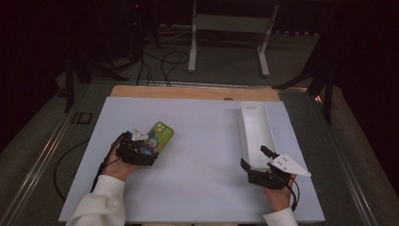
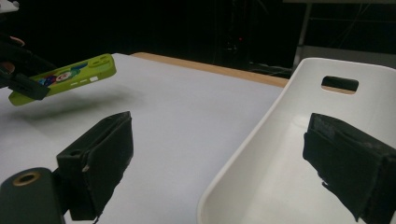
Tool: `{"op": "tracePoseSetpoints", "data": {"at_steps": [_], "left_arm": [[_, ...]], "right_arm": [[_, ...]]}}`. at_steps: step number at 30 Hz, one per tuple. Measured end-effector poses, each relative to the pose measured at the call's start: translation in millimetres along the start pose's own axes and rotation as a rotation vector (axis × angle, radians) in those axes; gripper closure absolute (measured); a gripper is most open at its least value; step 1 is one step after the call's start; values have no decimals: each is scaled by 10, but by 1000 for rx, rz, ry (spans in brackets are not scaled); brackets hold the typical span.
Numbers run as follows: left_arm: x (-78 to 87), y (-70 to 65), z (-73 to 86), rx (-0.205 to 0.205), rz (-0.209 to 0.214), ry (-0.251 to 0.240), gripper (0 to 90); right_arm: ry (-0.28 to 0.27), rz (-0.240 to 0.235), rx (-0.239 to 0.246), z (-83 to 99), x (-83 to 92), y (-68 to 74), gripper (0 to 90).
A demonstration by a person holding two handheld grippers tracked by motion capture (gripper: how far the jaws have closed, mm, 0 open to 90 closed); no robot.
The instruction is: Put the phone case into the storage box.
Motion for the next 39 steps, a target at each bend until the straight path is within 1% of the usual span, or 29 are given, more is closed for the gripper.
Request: {"op": "tracePoseSetpoints", "data": {"at_steps": [7, 12, 14, 18, 22, 23, 29, 33, 37, 39], "left_arm": [[72, -30, -95, -7, -18, -44, 164], [118, -55, -163, -20, -32, -67, 164], [143, -72, -201, -23, -34, -84, 164], [169, -83, -236, -30, -42, -95, 163], [200, -104, -289, -38, -45, -114, 164], [216, -111, -315, -40, -53, -126, 164], [264, -149, -395, -55, -60, -162, 163], [289, -165, -442, -59, -62, -186, 163], [296, -179, -465, -64, -66, -200, 163], [304, -185, -477, -69, -67, -217, 163]], "right_arm": [[0, -1, 0, -2, -1, 0, 84], [-2, -2, 3, -7, -1, 5, 84], [-3, -2, 4, -9, -1, 4, 85], [-3, -2, 3, -11, -1, 4, 84], [-4, 0, -2, -17, 1, 3, 84], [-6, 0, -2, -20, 2, 0, 84], [-8, 2, -11, -36, 3, 14, 78], [-8, 5, -6, -46, 4, 18, 76], [-9, 3, -11, -55, 7, 25, 75], [-8, 2, -10, -56, 7, 29, 75]]}}
Point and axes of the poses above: each handheld gripper's, and its own axes: x roughly backward along the jaws, z roughly out of its underside, y roughly to its left, the point moved 7 cm from there along -x, roughly forward along the jaws, and after that the axes turned 7 degrees about -x, right-handed, at the moved point
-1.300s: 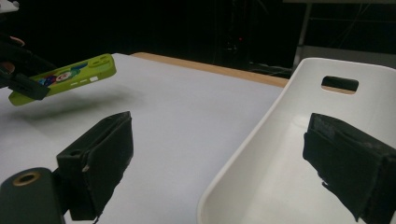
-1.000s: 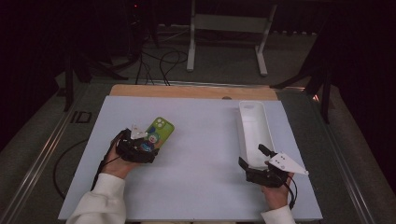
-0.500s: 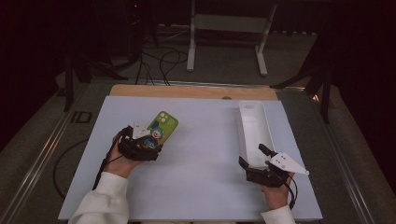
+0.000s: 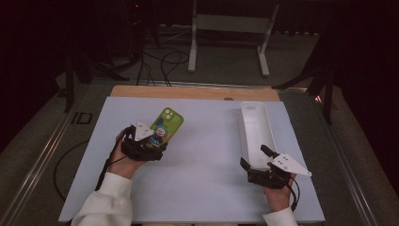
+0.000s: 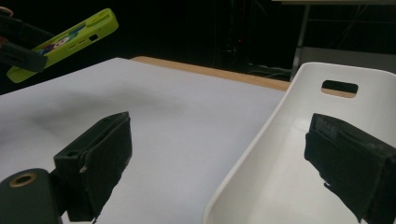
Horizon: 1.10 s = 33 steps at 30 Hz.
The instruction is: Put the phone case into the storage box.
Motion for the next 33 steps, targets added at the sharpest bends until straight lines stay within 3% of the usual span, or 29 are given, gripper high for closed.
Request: {"op": "tracePoseSetpoints", "data": {"at_steps": [4, 5, 13, 33], "left_arm": [[2, -7, -16, 2, 2, -19, 163], [14, -23, -48, -1, 6, -50, 163], [34, -37, -114, -18, 1, -88, 163], [-52, -227, -329, -81, 22, -132, 163]], "right_arm": [[4, -3, 1, -1, -2, 12, 75], [8, -7, 3, -8, -3, 25, 75], [21, -23, 26, -53, -15, 79, 75], [21, -55, 39, -281, -63, 152, 75]]}}
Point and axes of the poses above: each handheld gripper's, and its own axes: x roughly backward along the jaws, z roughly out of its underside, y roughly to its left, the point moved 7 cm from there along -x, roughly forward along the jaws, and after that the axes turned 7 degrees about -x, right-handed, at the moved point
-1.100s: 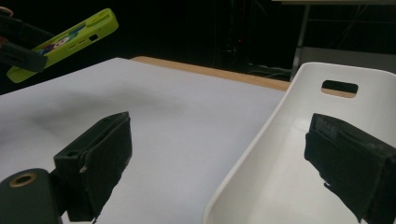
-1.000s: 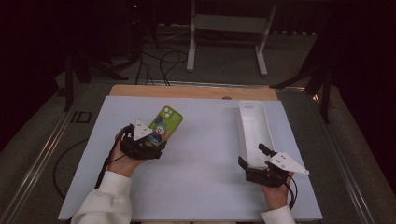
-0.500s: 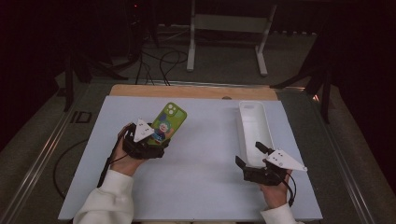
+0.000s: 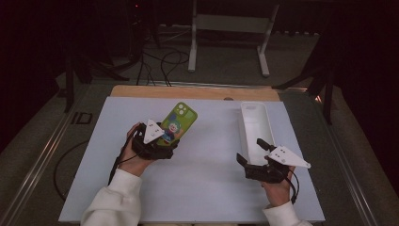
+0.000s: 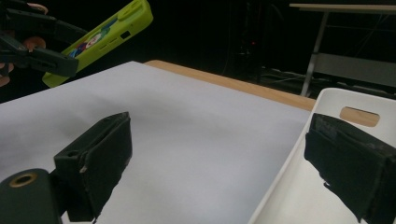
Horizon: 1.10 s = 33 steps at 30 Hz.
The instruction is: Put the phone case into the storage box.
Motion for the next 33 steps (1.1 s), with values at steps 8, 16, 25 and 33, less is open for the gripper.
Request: {"op": "tracePoseSetpoints", "data": {"at_steps": [8, 16, 25, 33], "left_arm": [[-17, -48, -62, -15, 3, -19, 163], [-37, -105, -117, -29, 5, -34, 163], [-49, -174, -174, -48, 10, -48, 163], [-57, -243, -230, -66, 22, -61, 163]], "right_arm": [[4, -14, -3, -92, -58, 39, 75], [3, -43, -11, -189, -129, 102, 75], [28, -77, -37, -225, -216, 154, 75], [43, -99, -57, -256, -287, 182, 75]]}}
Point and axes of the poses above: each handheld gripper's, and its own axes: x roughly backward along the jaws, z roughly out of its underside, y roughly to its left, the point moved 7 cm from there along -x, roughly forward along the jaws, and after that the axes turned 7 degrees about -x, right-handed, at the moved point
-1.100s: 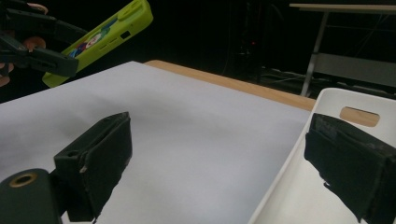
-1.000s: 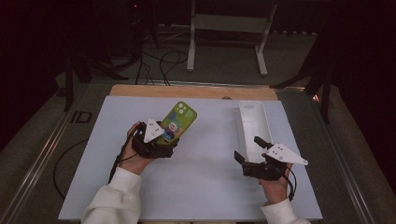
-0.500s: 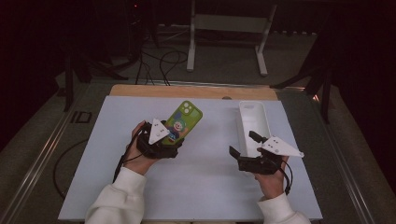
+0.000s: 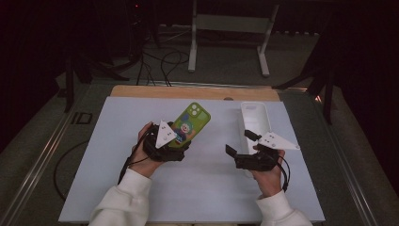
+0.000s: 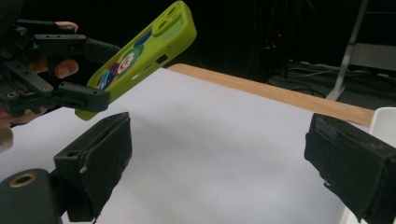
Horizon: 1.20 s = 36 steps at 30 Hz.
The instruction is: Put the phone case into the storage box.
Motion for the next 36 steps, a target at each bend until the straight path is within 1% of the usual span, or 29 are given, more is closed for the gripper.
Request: {"op": "tracePoseSetpoints", "data": {"at_steps": [7, 15, 18, 20, 30, 36], "left_arm": [[-14, -58, -36, -20, 6, -7, 163], [-24, -111, -76, -28, 14, -17, 163], [-25, -134, -92, -35, 20, -21, 163], [-27, -149, -103, -38, 22, -25, 163], [-15, -219, -156, -56, 29, -41, 163], [-13, -263, -184, -65, 37, -50, 162]], "right_arm": [[13, -22, -19, -18, -56, 29, 75], [17, -45, -38, -53, -109, 69, 75], [23, -55, -38, -64, -134, 88, 75], [27, -61, -48, -72, -149, 105, 75], [36, -92, -53, -124, -225, 168, 75], [38, -114, -68, -160, -280, 204, 75]]}}
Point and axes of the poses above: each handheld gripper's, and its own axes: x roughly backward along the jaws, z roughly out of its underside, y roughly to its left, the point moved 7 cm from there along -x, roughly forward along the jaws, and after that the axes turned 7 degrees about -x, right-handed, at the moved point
